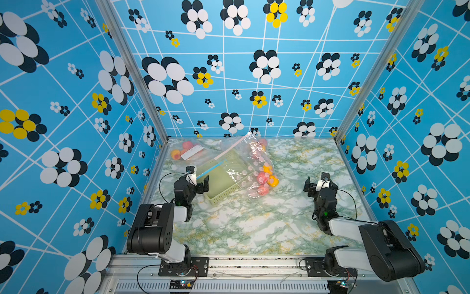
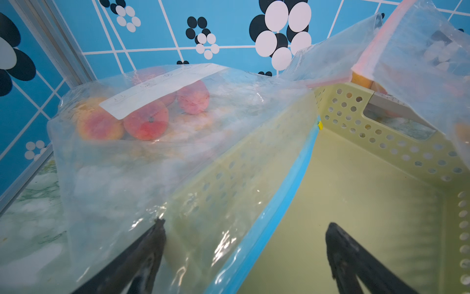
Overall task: Place the peach in a zip-top bag and seal the zipper
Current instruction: Reset both arms
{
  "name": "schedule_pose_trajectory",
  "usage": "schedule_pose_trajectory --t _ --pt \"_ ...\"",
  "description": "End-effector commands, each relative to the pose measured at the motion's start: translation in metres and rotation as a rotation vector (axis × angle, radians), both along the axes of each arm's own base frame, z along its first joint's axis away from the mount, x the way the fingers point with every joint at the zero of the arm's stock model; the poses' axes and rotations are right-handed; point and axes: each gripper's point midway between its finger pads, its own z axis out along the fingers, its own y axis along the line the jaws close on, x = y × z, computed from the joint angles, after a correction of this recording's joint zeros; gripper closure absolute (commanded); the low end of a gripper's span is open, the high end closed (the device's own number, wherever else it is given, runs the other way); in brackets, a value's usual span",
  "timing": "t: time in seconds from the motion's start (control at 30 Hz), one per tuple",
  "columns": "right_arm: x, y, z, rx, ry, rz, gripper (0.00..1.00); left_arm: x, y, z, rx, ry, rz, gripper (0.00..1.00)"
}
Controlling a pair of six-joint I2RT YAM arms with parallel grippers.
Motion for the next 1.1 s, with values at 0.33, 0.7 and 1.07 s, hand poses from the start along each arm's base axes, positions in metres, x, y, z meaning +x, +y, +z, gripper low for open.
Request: schedule_pose_trajectory --t 0.33,0.7,1.07 --pt "0.024 -0.034 -0.028 0.147 0.005 -0.029 0.01 0.002 0.0 -0.011 -0.005 0.06 0.009 0.01" --pt "0.045 -0.008 -0.036 0.131 0.119 0.131 0.01 0.002 0.0 -0.011 -0.004 0.059 0.01 0.01" --pt "0.045 -0.005 -0.038 0.125 0.131 0.148 0.01 0.002 0.0 -0.011 -0.004 0.059 0.011 0.01"
